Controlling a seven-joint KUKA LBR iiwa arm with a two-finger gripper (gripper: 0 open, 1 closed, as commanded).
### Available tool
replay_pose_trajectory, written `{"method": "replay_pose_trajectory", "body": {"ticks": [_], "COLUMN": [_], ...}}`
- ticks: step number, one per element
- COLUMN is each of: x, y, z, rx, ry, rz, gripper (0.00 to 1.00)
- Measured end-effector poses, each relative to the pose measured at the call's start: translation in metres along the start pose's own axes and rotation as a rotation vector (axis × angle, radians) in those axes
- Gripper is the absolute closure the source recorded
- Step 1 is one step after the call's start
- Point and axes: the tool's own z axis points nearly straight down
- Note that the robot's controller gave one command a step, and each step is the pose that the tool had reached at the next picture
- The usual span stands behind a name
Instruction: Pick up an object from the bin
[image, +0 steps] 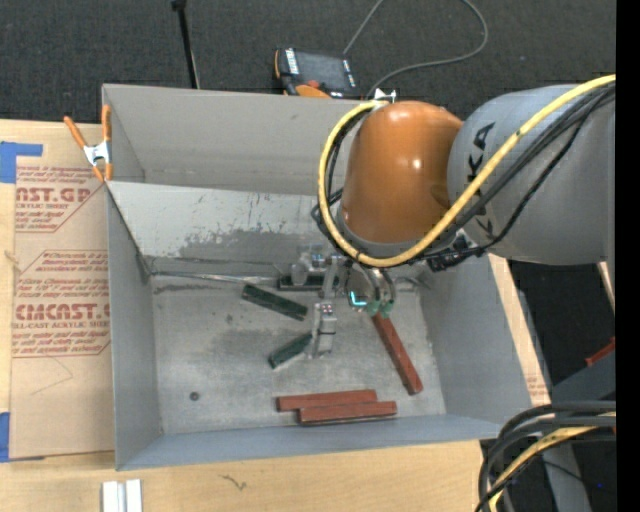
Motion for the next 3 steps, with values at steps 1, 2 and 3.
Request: {"method": "replay_pose_trajectory", "body": {"ticks": [1, 2, 3], "x": [0.001, 0.000, -0.018], "y": [-0.024, -0.023, -0.041], "z": [0.135, 0.131, -0.030], "rx": [0.001, 0.000, 0.003], "ry": [-0.001, -0.007, -0.018], "rz": [-0.325, -0.324, -0.350], "gripper": [0.00, 1.00, 1.00]}}
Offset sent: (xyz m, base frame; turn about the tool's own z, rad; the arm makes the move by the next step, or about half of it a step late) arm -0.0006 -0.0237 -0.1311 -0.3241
